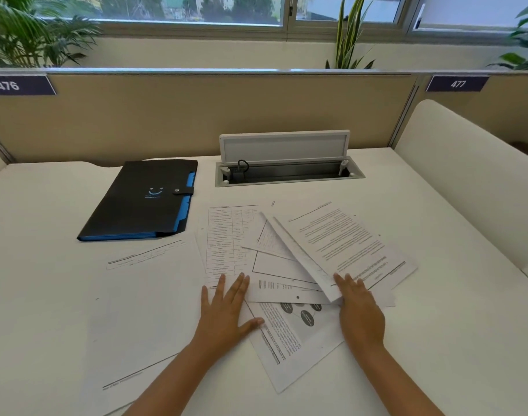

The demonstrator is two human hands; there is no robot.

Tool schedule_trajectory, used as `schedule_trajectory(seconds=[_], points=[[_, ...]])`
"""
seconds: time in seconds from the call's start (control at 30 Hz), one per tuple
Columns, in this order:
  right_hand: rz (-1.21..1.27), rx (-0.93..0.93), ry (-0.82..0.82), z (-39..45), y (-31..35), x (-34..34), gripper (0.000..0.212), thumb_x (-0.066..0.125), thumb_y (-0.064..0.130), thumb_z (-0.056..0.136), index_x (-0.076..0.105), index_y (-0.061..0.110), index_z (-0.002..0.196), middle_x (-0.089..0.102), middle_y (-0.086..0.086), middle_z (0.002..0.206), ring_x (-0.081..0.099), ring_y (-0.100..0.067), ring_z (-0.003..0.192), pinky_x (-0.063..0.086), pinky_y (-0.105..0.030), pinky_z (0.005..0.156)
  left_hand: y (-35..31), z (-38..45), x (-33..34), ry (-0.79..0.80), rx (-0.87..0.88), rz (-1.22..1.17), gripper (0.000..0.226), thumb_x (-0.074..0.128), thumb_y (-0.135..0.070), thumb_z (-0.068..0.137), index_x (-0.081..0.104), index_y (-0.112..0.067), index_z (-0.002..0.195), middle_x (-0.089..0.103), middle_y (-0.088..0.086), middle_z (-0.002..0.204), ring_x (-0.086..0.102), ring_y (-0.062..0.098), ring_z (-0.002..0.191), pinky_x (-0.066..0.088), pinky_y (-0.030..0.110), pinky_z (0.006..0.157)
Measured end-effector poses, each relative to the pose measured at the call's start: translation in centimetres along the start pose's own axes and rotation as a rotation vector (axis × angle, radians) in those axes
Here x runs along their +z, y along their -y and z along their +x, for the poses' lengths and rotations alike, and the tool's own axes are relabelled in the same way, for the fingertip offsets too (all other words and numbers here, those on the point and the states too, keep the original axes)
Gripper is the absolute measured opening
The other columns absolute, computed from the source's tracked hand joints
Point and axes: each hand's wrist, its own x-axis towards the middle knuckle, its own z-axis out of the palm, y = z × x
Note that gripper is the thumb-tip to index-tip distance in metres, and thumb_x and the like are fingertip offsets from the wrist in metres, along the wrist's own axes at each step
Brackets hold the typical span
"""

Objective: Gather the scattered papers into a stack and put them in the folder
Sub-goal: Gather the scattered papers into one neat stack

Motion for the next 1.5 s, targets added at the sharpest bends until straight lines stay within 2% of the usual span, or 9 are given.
schedule_trajectory(seconds=[0.33, 0.43, 0.57, 0.73, 0.87, 1.1, 1.2, 1.33, 1.5], points=[[0.098, -0.011, -0.136, 0.3, 0.7, -3.0, 0.062, 0.042, -0.007, 0.089, 0.037, 0.03, 0.139, 0.04, 0.003, 0.147, 0.033, -0.018, 0.138, 0.048, -0.037, 0.093, -0.5, -0.4, -1.1, -0.109, -0.035, -0.183, 0.093, -0.002, -0.083, 0.065, -0.018, -0.027, 0.138, -0.017, -0.016, 0.145, -0.015, 0.006, 0.137, -0.01, 0.04, 0.113], [0.17, -0.164, -0.111, -0.8, 3.2, -3.4, 0.063, 0.041, -0.007, 0.089, 0.036, 0.031, 0.139, 0.042, 0.004, 0.145, 0.037, -0.015, 0.135, 0.039, -0.028, 0.101, -3.1, -0.1, -3.3, -0.157, -0.16, -0.665, 0.078, 0.023, -0.069, 0.079, 0.013, -0.027, 0.145, 0.026, -0.008, 0.15, 0.03, 0.006, 0.132, 0.022, 0.032, 0.11], [0.18, -0.329, 0.318, -4.0, 6.4, -2.4, 0.06, 0.036, 0.011, 0.095, 0.022, 0.048, 0.14, 0.055, 0.004, 0.134, 0.055, -0.016, 0.118, 0.043, -0.026, 0.096, -4.5, 1.8, -6.5, 0.1, -0.511, -1.397, 0.04, 0.04, -0.052, 0.089, 0.047, -0.021, 0.113, 0.069, 0.006, 0.102, 0.07, 0.022, 0.082, 0.056, 0.032, 0.06], [0.326, -0.481, 0.515, -6.0, 7.8, -1.2, 0.047, 0.036, 0.015, 0.098, 0.033, 0.038, 0.139, 0.041, 0.008, 0.146, 0.04, -0.01, 0.132, 0.028, -0.017, 0.108, -3.8, 1.5, -5.8, 0.186, -0.567, -1.41, 0.029, 0.055, -0.025, 0.09, 0.056, -0.011, 0.115, 0.069, 0.007, 0.095, 0.069, 0.027, 0.082, 0.058, 0.035, 0.057], [0.437, -0.515, 0.659, -5.6, 7.9, -1.9, 0.04, 0.031, 0.055, 0.093, 0.035, 0.051, 0.133, 0.043, 0.017, 0.143, 0.041, -0.007, 0.13, 0.032, -0.026, 0.109, -3.6, 1.5, -4.6, 0.063, -0.496, -1.307, 0.032, 0.05, -0.004, 0.088, 0.054, -0.009, 0.119, 0.061, 0.013, 0.121, 0.059, 0.026, 0.102, 0.05, 0.036, 0.085], [0.59, -0.134, 0.025, -0.8, 5.8, -4.2, 0.051, 0.047, 0.038, 0.092, 0.03, 0.033, 0.139, 0.034, 0.008, 0.149, 0.028, -0.005, 0.135, 0.026, -0.023, 0.106, -2.6, 1.1, -5.0, -0.162, -0.308, -1.366, 0.039, 0.051, -0.014, 0.091, 0.046, -0.02, 0.129, 0.057, -0.001, 0.122, 0.057, 0.012, 0.106, 0.048, 0.023, 0.085], [0.752, 0.052, 0.064, 2.0, 5.3, -5.3, 0.058, 0.053, 0.028, 0.092, 0.025, 0.023, 0.143, 0.037, -0.003, 0.148, 0.04, -0.016, 0.131, 0.034, -0.028, 0.101, -2.2, 1.0, -5.7, -0.227, -0.219, -1.406, 0.03, 0.051, -0.02, 0.09, 0.051, -0.029, 0.119, 0.064, -0.006, 0.114, 0.063, 0.013, 0.101, 0.055, 0.021, 0.073], [0.968, -0.008, 0.143, 3.8, 6.2, -7.2, 0.016, 0.056, 0.026, 0.089, 0.058, 0.028, 0.105, 0.07, -0.003, 0.107, 0.069, -0.01, 0.084, 0.056, -0.018, 0.063, -2.2, 0.9, -7.6, -0.287, -0.094, -1.424, 0.026, 0.052, -0.024, 0.088, 0.054, -0.033, 0.112, 0.07, -0.007, 0.104, 0.067, 0.016, 0.095, 0.058, 0.031, 0.072], [1.103, -0.203, 0.089, 3.7, 7.5, -8.8, 0.029, 0.065, 0.03, 0.076, 0.061, 0.032, 0.105, 0.071, 0.016, 0.097, 0.069, -0.006, 0.092, 0.056, -0.018, 0.071, -2.6, 1.2, -10.9, -0.412, -0.017, -1.35, 0.027, 0.059, -0.029, 0.079, 0.052, -0.038, 0.103, 0.067, -0.014, 0.094, 0.066, 0.005, 0.087, 0.055, 0.017, 0.06]])
